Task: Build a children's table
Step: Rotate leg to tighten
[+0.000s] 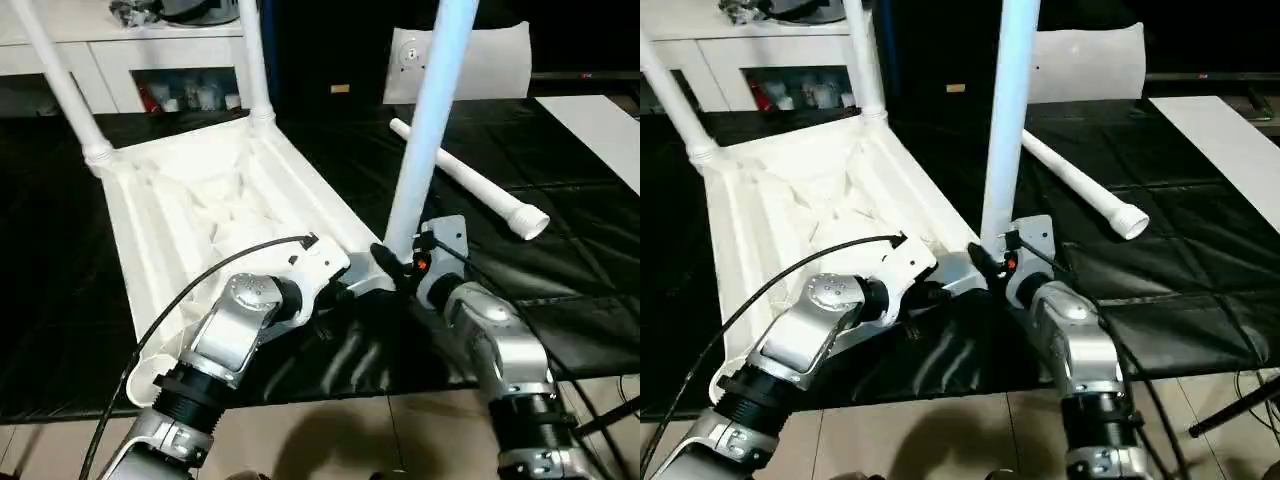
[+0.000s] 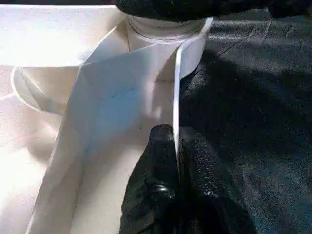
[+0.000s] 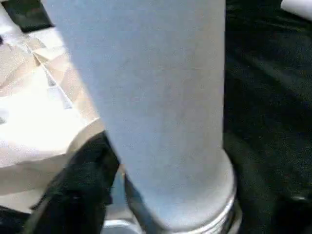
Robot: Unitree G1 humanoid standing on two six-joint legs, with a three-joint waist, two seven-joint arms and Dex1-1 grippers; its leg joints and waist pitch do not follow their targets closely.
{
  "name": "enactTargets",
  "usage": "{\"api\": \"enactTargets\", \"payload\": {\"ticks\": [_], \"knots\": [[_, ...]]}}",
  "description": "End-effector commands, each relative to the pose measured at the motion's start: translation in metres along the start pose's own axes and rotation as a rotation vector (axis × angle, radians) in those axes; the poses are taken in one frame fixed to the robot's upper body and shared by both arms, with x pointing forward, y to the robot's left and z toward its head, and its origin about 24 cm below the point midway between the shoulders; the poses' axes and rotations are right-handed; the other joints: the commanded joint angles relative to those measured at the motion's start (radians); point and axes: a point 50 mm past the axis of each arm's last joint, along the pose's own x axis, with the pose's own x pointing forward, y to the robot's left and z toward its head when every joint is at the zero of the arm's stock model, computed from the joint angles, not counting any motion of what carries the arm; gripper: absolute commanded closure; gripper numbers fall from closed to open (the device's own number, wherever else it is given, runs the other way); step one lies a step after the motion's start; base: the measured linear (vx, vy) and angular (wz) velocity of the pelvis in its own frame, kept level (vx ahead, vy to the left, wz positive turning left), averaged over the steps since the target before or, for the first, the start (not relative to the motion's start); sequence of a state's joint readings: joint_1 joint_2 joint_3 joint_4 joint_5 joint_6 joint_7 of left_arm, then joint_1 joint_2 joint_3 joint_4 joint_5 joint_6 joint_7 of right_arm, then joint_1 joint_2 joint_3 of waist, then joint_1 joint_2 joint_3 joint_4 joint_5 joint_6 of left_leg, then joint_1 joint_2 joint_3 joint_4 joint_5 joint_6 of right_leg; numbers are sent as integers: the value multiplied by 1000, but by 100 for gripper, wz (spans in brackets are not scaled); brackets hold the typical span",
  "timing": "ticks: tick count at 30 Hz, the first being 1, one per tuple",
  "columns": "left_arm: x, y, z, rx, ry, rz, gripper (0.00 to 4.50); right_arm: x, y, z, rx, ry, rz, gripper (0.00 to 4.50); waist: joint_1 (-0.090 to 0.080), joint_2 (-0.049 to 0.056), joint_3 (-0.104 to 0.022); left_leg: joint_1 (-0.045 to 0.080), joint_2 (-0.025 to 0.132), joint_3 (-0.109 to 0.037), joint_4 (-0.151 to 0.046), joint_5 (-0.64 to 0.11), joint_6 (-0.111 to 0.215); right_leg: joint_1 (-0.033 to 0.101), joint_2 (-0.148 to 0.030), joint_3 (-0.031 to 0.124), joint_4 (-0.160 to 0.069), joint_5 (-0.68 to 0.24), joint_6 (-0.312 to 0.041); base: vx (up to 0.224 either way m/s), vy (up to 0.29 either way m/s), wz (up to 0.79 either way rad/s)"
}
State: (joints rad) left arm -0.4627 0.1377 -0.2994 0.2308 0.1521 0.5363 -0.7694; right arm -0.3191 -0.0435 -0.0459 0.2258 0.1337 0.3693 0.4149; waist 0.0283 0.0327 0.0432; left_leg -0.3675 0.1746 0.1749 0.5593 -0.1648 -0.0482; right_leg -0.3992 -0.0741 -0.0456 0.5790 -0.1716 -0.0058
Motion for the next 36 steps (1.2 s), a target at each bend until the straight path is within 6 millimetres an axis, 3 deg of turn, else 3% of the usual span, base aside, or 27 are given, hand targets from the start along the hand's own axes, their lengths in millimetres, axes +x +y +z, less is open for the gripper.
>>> {"api": "enactTargets", "payload": {"ticks": [1,4,6,10,18,23,27,36], "knots": [[5,-4,16,79,-42,5,450,12,58,-20,91,63,260,75,5,-2,-45,4,40,-19,-66,-332,22,35,-59,33,-90,-396,-134,0,0,0],[-4,0,5,138,-19,-67,450,0,45,-13,59,5,274,62,6,-3,-48,5,41,-20,-67,-338,23,34,-59,34,-92,-400,-119,0,0,0],[-7,0,3,150,-15,-85,450,-3,41,-13,39,0,272,32,4,0,-50,5,44,-19,-68,-319,20,34,-56,35,-83,-331,-140,0,0,0],[-26,11,-14,223,20,-192,450,-31,12,-3,-70,-29,372,11,13,4,-54,4,45,-16,-63,-296,40,42,-56,36,-74,-231,-169,0,0,0],[-44,14,-25,328,69,-422,450,-52,-8,8,-217,27,542,4,26,3,-54,10,46,-13,-59,-283,54,42,-59,35,-72,-243,-194,0,0,0],[-50,17,-29,382,102,-522,450,-57,-12,14,-280,79,690,4,41,1,-57,11,51,-11,-56,-260,53,45,-59,33,-61,-202,-218,0,0,0],[-55,20,-31,456,148,-600,450,-56,-13,13,-351,144,786,4,57,-1,-57,13,51,-10,-54,-269,47,42,-64,34,-62,-245,-214,0,0,0],[-54,22,-29,530,181,-669,450,-46,-6,8,-419,208,890,4,64,-4,-58,12,52,-10,-52,-249,45,44,-65,33,-56,-220,-224,0,0,0]]}}
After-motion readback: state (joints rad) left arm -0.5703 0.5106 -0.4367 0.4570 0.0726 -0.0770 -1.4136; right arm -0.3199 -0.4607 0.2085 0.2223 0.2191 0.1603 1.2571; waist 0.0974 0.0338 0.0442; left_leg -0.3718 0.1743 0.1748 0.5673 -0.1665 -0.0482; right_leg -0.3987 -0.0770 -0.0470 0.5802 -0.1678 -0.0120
